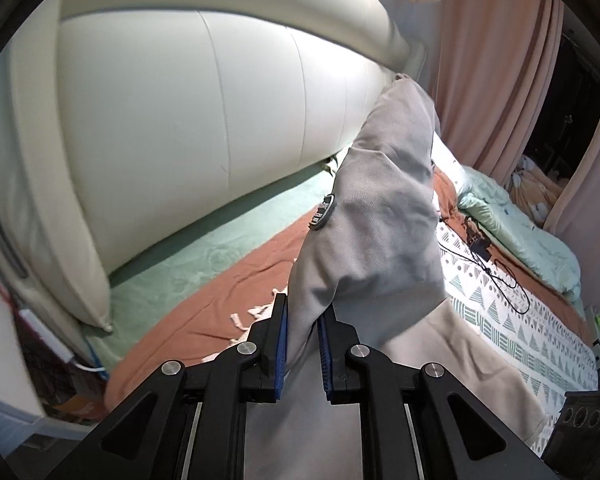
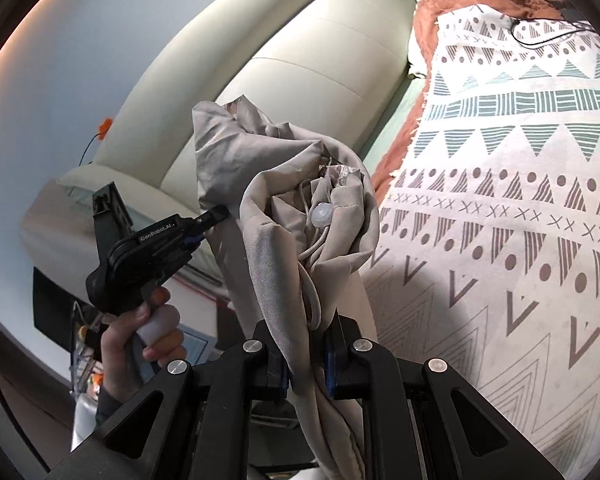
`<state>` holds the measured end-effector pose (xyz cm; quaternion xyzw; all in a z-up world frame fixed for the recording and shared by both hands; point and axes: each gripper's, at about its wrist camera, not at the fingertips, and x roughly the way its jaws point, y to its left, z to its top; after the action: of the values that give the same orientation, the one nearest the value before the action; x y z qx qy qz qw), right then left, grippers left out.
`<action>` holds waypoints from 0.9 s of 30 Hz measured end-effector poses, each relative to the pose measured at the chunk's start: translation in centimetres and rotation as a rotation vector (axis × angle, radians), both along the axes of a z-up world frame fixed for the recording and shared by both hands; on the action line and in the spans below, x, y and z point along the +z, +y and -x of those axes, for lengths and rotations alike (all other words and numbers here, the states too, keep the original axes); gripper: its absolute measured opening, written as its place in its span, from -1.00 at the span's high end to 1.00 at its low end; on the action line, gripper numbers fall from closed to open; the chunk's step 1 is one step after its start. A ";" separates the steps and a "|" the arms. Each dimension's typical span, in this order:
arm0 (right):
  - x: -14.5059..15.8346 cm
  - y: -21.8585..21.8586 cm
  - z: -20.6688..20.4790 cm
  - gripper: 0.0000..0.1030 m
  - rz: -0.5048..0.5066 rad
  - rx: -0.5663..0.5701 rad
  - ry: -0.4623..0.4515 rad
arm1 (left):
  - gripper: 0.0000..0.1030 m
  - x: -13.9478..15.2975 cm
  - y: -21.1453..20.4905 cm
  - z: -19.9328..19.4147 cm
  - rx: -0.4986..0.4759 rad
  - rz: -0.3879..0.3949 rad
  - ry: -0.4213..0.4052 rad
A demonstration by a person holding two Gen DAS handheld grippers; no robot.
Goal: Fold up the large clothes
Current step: 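Grasp the folded jacket bundle with the right gripper and lift it off the bed, then lower the jacket bundle onto the bed corner by the headboard with the right gripper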
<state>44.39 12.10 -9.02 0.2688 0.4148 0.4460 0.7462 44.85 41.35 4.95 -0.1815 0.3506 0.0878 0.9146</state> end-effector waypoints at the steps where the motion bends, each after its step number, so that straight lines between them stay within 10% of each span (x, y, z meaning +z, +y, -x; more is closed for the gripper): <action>1: -0.9 -0.4 -0.6 0.72 -0.006 -0.008 0.011 | 0.74 -1.0 0.3 -0.9 -0.001 -0.001 0.011; 14: -14.8 -4.6 -8.4 0.73 -0.038 -0.183 0.299 | 0.71 -10.1 -0.7 -9.5 0.031 -0.141 0.185; 27: -13.3 -4.5 -8.2 0.57 0.074 -0.188 0.289 | 0.64 -12.9 -0.3 -0.8 0.083 -0.082 0.222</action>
<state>52.62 7.57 -22.29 0.3400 0.5068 0.3153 0.7267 45.65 41.05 -7.97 -0.1473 0.4380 0.1594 0.8724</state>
